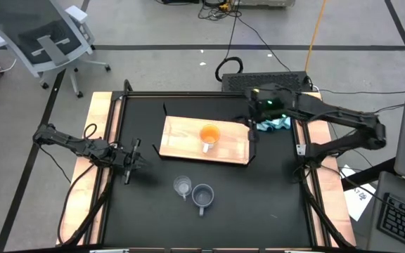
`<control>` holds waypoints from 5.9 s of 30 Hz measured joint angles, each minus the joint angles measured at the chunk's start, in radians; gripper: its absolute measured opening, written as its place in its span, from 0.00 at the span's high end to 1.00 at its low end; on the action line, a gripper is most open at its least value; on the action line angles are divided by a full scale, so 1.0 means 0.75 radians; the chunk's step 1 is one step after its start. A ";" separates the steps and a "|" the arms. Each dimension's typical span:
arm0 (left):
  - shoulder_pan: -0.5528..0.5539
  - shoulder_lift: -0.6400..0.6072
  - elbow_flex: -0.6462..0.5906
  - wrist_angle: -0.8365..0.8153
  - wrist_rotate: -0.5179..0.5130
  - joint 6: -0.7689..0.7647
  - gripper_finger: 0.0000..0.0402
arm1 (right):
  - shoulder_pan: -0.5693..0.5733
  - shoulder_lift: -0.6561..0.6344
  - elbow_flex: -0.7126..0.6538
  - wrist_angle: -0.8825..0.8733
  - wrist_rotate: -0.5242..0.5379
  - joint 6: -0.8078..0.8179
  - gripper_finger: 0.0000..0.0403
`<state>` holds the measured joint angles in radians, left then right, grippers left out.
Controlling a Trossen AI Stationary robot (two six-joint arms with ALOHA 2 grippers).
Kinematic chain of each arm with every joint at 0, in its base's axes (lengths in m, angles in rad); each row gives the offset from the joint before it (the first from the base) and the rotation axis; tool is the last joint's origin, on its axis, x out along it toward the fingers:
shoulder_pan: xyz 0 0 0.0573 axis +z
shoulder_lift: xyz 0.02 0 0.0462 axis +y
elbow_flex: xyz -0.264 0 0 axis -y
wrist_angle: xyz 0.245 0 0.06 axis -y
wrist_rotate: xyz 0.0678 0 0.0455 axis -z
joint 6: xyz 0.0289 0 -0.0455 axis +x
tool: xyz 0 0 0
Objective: Stack small to large cups/mugs on shelf
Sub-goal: Put the yellow mug on the shelf
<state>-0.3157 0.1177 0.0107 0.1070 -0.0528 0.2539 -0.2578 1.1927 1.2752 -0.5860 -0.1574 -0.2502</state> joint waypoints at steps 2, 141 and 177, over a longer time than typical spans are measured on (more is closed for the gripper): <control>-0.001 0.000 0.000 0.000 0.000 0.000 0.92 | 0.008 -0.090 -0.104 0.083 -0.001 0.005 1.00; 0.845 1.809 1.808 -0.694 0.487 -0.225 0.30 | 0.364 -0.918 -1.373 1.153 -0.094 0.141 1.00; 0.961 2.263 2.208 -1.154 0.487 0.075 0.30 | 0.364 -0.942 -1.373 1.219 -0.109 0.140 1.00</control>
<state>0.4049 1.8149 1.6665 -0.7582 0.3122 0.3100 0.0151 0.4863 0.2455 0.3283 -0.2388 -0.1452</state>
